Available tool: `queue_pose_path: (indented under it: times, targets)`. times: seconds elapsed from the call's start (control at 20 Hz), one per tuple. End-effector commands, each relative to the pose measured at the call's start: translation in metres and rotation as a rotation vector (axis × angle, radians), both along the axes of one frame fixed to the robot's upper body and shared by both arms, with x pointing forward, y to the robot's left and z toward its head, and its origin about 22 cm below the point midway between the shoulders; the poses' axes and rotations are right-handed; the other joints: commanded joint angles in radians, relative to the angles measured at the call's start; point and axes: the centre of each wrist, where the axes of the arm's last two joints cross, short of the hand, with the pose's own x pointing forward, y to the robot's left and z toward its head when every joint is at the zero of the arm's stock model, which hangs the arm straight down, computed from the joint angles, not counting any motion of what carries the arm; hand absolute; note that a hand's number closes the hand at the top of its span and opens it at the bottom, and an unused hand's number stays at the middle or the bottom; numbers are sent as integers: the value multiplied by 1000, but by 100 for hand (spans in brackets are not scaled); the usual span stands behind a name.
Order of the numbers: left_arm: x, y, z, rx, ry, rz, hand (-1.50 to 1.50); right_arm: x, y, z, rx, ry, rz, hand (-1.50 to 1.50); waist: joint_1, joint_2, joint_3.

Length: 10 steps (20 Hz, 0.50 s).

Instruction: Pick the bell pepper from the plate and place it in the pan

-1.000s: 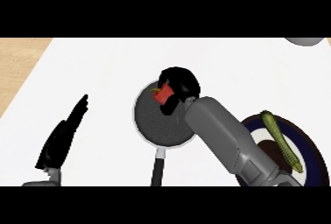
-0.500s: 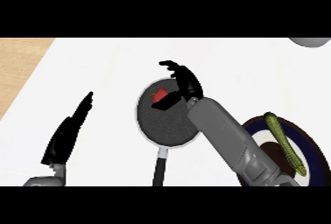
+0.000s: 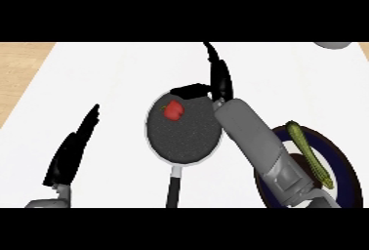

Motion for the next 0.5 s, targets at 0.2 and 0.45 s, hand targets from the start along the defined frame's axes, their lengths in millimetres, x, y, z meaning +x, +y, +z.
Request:
queue_pose_path:
  times: [0.2,0.45]
  targets:
    - [-18,7,-5,-13,2,47,0,8,-85,-31,112,-75,-129,-150,-55,-12,0]
    - [-26,16,-13,-15,14,73,0,9,-156,-26,68,-141,-113,-150,-72,-18,-1]
